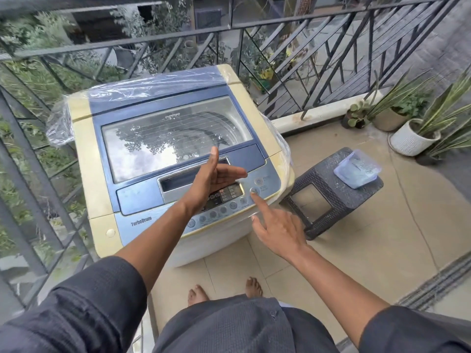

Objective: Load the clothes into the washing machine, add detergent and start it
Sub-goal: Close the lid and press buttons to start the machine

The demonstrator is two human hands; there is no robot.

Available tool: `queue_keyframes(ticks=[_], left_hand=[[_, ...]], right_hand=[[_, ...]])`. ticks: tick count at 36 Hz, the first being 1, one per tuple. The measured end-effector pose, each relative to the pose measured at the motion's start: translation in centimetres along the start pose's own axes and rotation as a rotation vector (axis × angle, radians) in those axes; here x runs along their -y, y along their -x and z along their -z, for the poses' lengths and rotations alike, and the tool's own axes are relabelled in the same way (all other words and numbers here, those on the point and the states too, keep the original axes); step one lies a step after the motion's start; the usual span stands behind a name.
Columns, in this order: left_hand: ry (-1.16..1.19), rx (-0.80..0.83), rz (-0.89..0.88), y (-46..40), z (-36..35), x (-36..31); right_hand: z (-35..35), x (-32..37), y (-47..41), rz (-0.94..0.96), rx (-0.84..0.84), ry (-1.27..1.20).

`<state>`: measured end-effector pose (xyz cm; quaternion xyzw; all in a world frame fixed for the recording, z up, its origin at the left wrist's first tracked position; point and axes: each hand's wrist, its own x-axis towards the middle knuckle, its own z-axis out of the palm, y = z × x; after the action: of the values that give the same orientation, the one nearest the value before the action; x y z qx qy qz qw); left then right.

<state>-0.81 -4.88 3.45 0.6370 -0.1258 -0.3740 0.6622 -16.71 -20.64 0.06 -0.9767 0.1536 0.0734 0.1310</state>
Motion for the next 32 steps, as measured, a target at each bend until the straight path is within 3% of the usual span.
queue_keyframes(ticks=[32], left_hand=[[-0.053, -0.055, 0.007, -0.9, -0.9, 0.8]], right_hand=[[0.4, -1.4, 0.0, -0.002, 0.063, 0.049]])
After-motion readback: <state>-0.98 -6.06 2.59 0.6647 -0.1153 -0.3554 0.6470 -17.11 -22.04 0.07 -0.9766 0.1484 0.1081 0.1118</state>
